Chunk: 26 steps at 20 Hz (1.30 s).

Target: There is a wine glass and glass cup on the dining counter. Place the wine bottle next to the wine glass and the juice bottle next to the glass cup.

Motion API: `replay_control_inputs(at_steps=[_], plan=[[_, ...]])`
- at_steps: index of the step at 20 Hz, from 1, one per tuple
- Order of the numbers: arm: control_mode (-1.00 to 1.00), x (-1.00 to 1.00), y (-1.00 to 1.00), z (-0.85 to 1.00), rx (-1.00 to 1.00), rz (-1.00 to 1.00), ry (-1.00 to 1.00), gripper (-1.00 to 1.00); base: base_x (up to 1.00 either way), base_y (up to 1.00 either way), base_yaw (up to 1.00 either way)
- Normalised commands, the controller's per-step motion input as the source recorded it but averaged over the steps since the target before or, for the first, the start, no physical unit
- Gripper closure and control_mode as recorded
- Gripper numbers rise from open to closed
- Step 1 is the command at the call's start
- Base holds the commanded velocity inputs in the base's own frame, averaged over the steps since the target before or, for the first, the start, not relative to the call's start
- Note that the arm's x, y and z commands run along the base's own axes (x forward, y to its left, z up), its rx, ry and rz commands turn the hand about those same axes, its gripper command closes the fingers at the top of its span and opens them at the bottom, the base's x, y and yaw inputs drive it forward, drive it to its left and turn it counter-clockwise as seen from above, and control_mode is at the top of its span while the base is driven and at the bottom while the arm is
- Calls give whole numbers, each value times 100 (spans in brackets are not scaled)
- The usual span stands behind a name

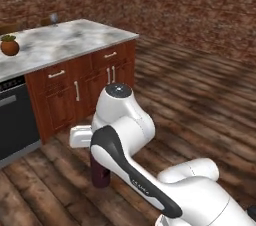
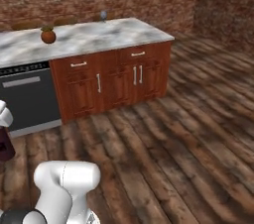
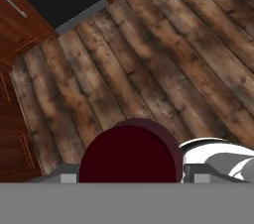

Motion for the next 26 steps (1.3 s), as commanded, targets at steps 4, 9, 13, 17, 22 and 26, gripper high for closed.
replay_control_inputs(at_steps=[4,9,13,17,22,26], plan=[[100,0,0,0,0,0,0,100,78,-40,20],[100,0,0,0,0,0,0,100,78,-40,20],[100,0,0,0,0,0,0,100,78,-41,20],[100,0,0,0,0,0,0,100,79,-41,19],[100,0,0,0,0,0,0,100,80,-44,16],[100,0,0,0,0,0,0,100,78,-46,15]])
